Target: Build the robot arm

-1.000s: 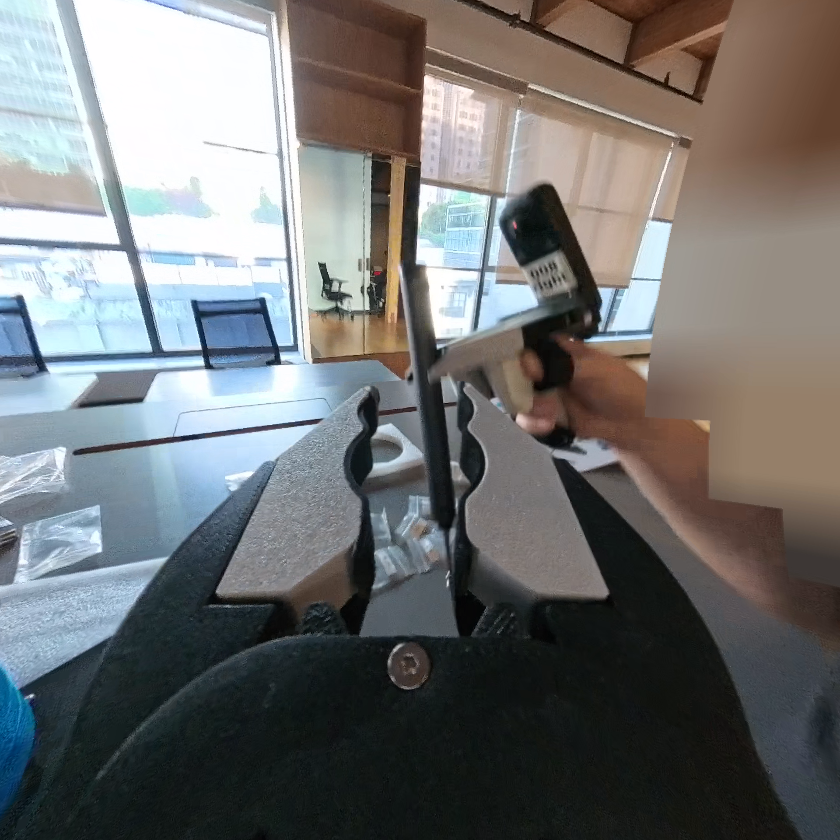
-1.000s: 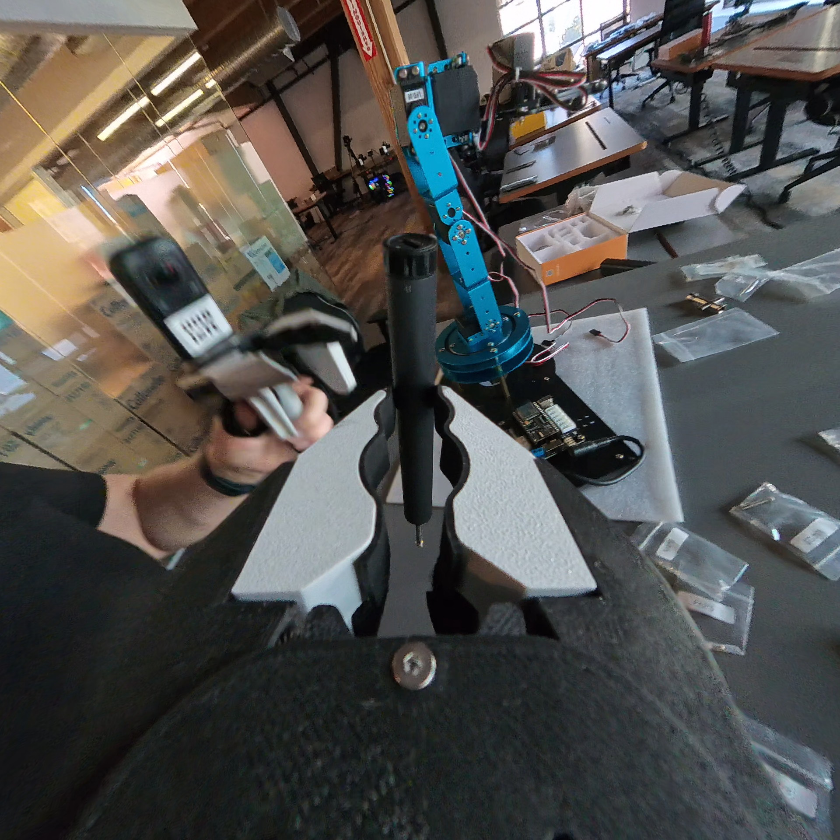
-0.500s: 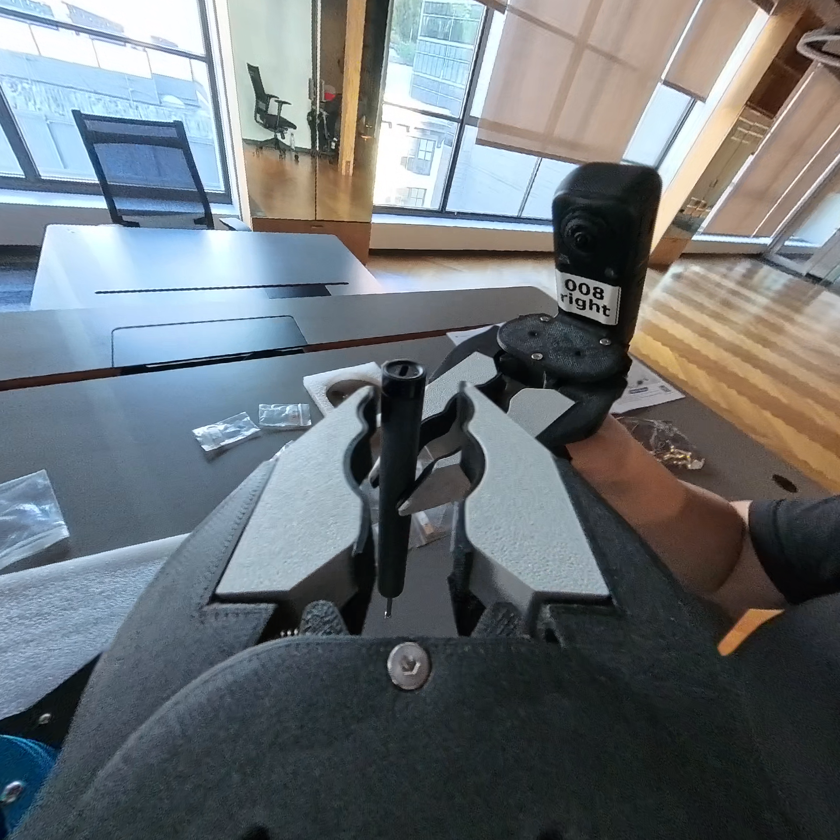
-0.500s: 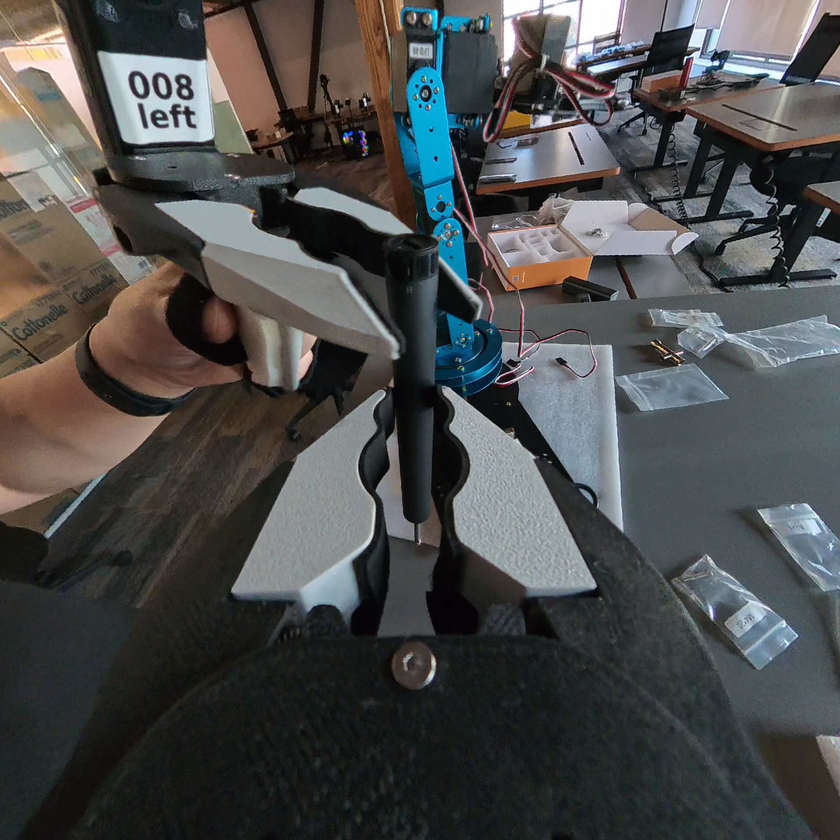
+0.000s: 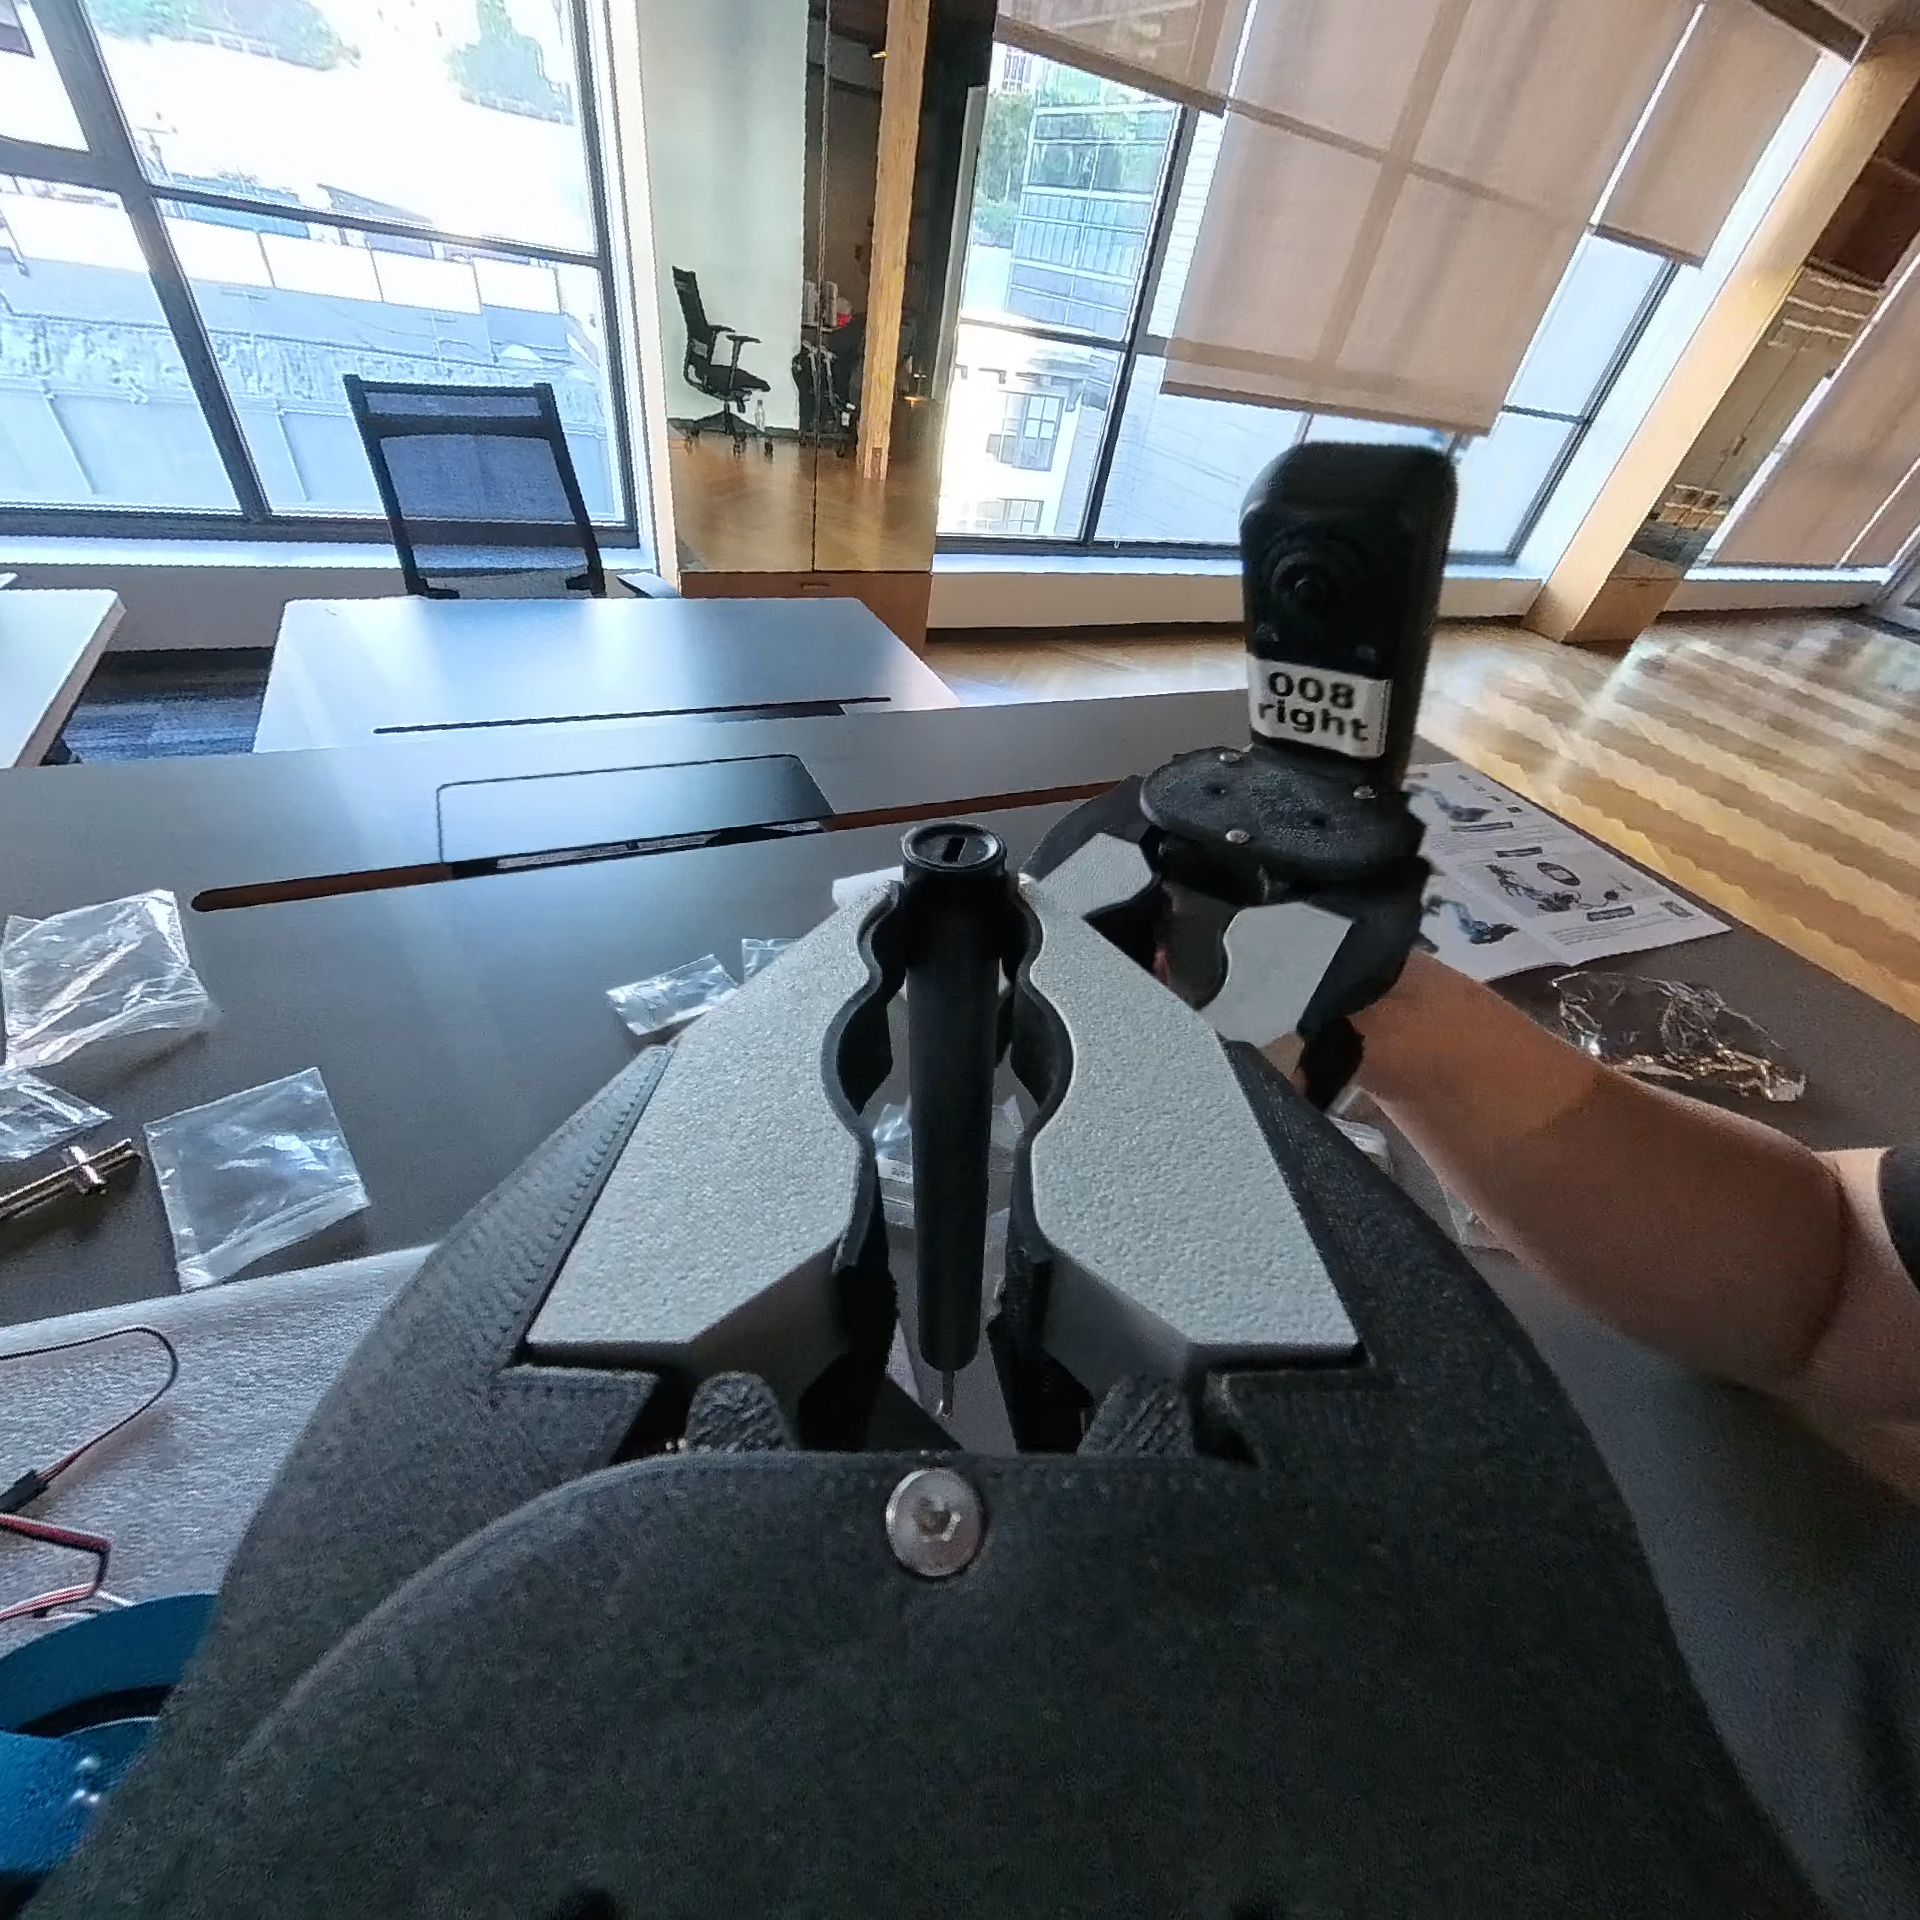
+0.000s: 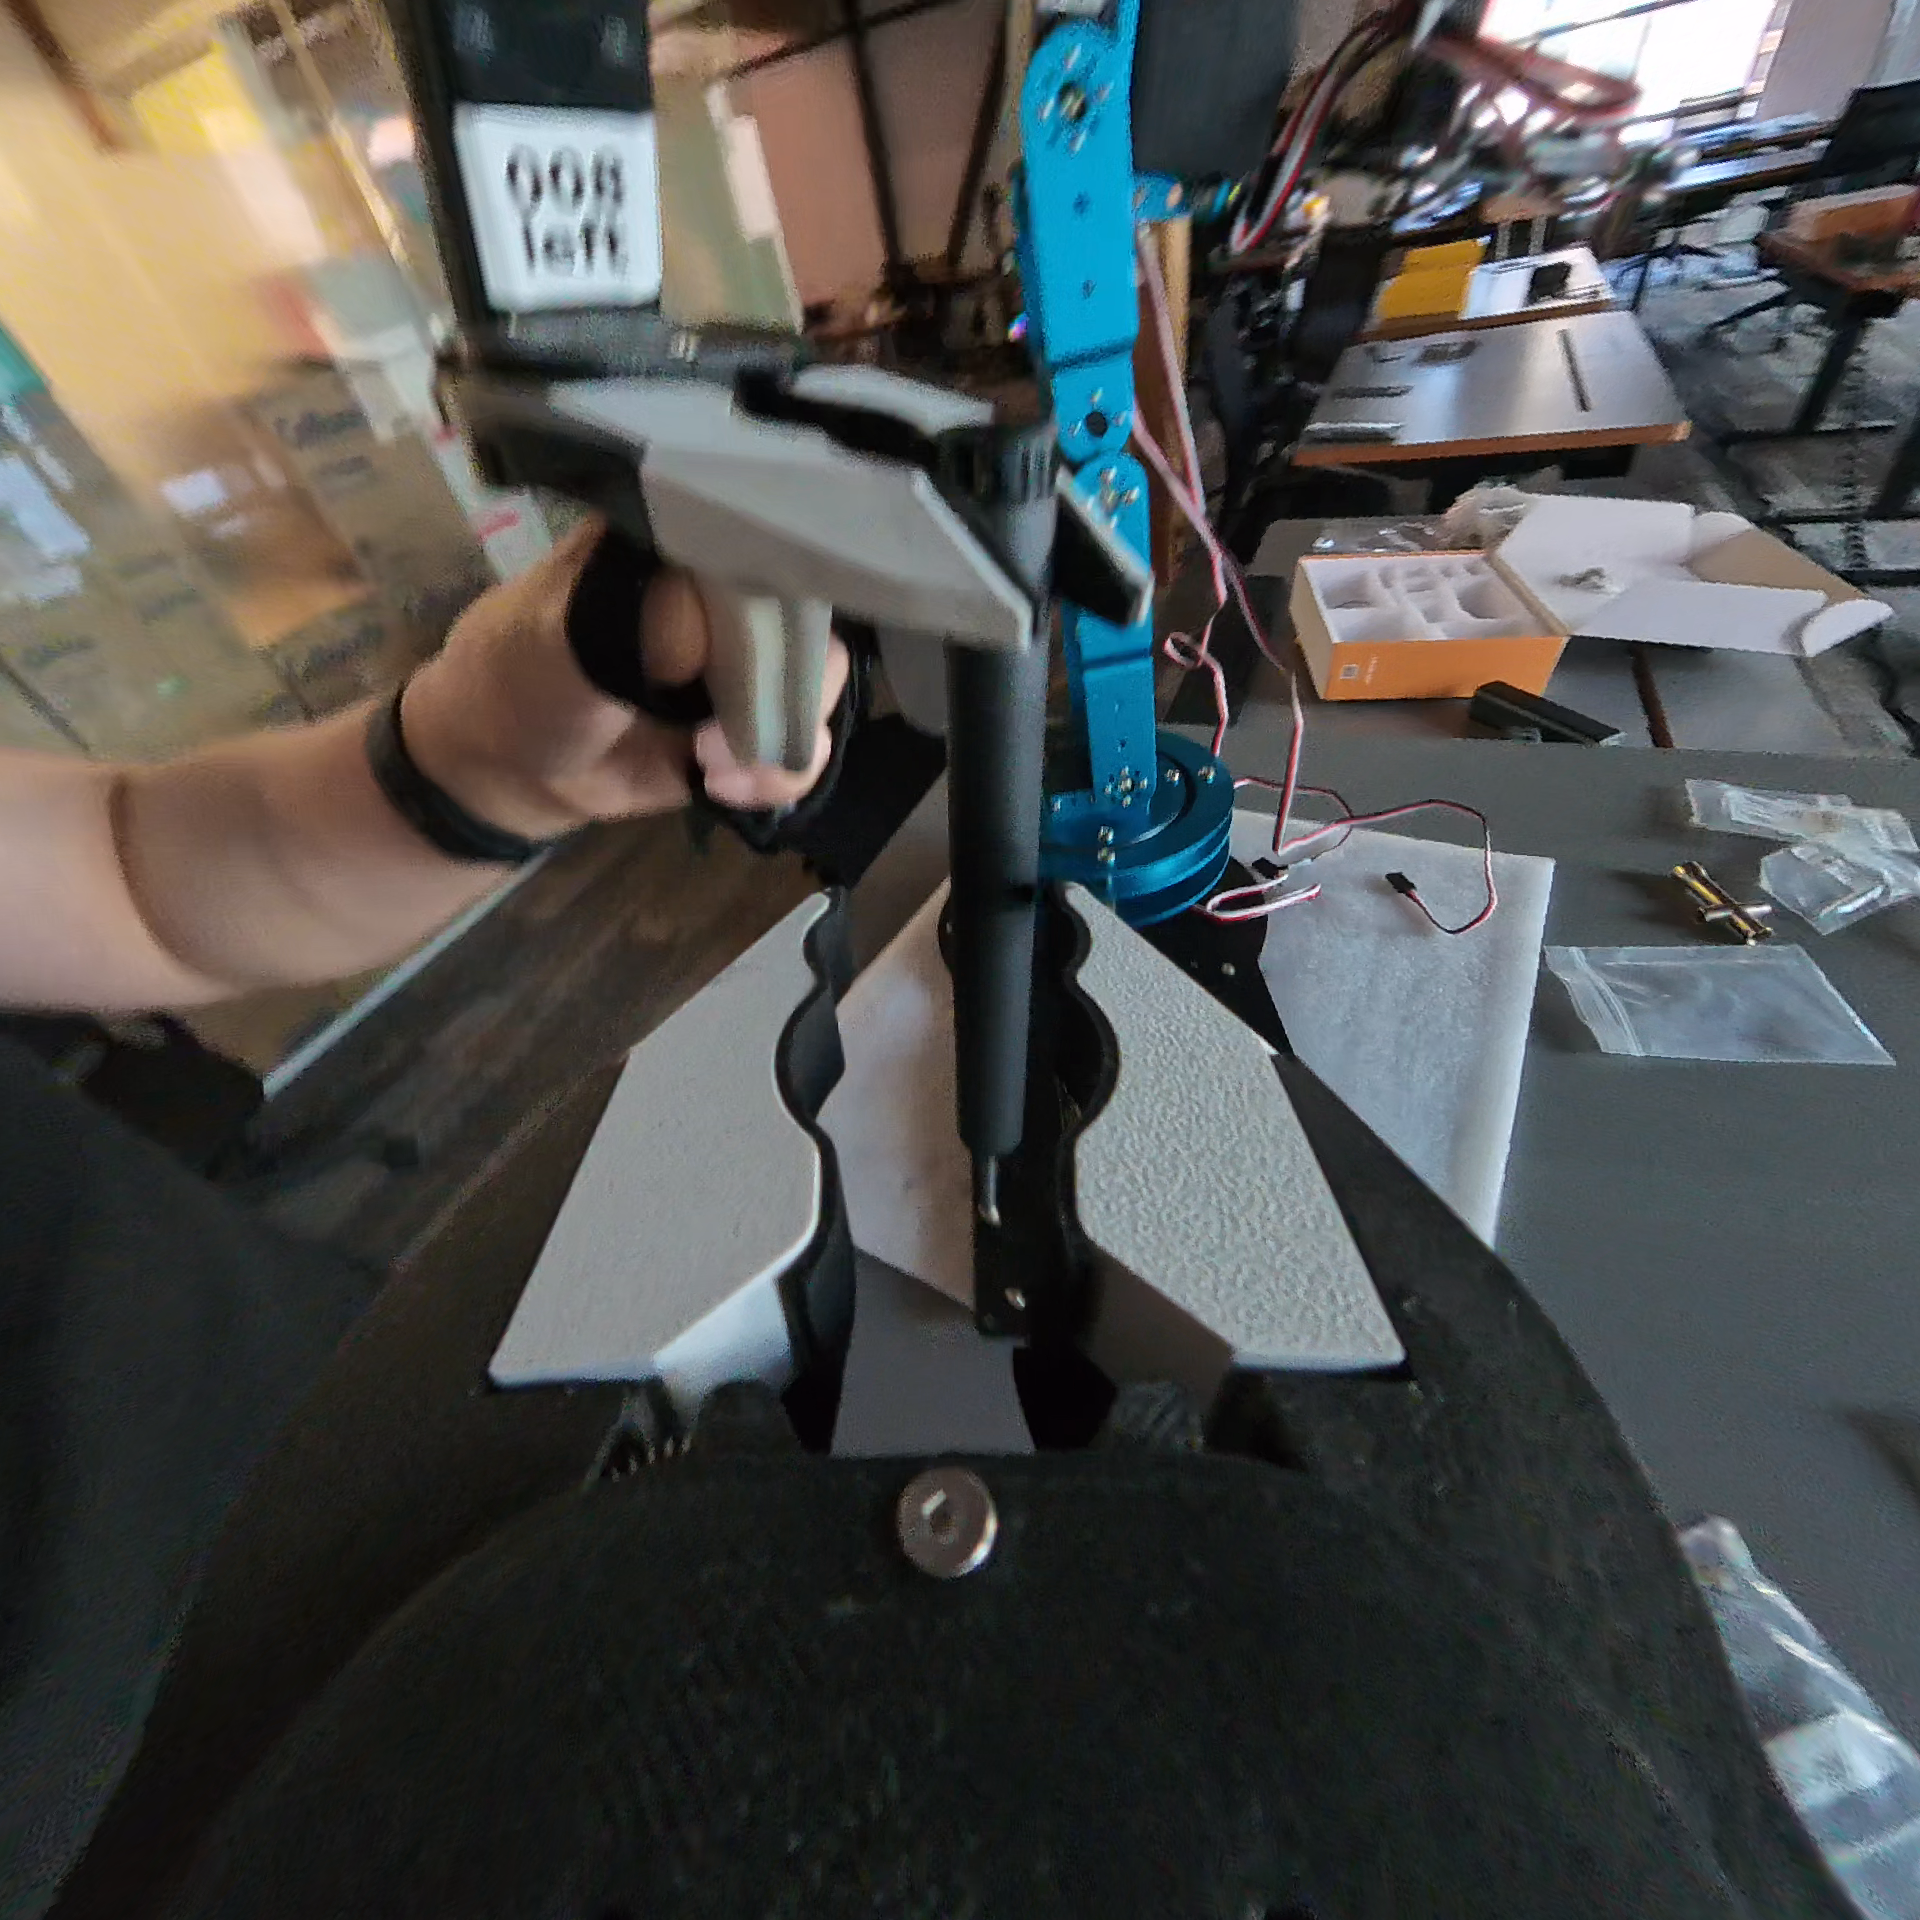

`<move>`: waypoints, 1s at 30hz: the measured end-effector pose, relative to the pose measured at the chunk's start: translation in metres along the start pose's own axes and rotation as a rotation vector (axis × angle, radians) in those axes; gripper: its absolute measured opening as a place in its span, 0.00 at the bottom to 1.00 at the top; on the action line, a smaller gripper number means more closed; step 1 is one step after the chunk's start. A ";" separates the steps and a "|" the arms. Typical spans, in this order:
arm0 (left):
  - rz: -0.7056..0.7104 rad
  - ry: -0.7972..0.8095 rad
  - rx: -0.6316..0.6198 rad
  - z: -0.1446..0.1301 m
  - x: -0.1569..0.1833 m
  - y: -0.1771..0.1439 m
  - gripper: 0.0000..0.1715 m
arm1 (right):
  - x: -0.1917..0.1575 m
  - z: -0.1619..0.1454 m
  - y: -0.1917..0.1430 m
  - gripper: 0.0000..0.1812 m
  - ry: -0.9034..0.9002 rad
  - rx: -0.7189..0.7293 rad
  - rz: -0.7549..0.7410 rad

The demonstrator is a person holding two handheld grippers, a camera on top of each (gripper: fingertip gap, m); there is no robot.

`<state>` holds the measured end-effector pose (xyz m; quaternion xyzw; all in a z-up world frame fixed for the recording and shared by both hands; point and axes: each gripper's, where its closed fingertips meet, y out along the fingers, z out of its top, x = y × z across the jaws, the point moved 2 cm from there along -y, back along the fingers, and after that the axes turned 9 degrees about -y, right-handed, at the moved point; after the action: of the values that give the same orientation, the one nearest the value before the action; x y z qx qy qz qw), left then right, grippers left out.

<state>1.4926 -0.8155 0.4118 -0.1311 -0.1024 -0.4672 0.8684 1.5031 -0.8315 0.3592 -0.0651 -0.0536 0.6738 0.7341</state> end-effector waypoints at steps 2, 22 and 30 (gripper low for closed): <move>-0.011 0.005 0.000 0.001 0.000 0.001 0.09 | 0.002 -0.019 -0.002 0.20 -0.068 -0.061 0.040; -0.088 0.117 -0.044 -0.002 0.005 0.005 0.09 | 0.011 -0.042 0.012 0.09 -0.132 0.016 0.126; -0.075 0.111 -0.051 -0.009 -0.009 0.003 0.09 | 0.018 -0.051 0.024 0.09 -0.119 -0.007 0.107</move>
<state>1.4905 -0.8095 0.3998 -0.1232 -0.0471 -0.5084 0.8510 1.4898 -0.8133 0.3047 -0.0304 -0.0960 0.7145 0.6924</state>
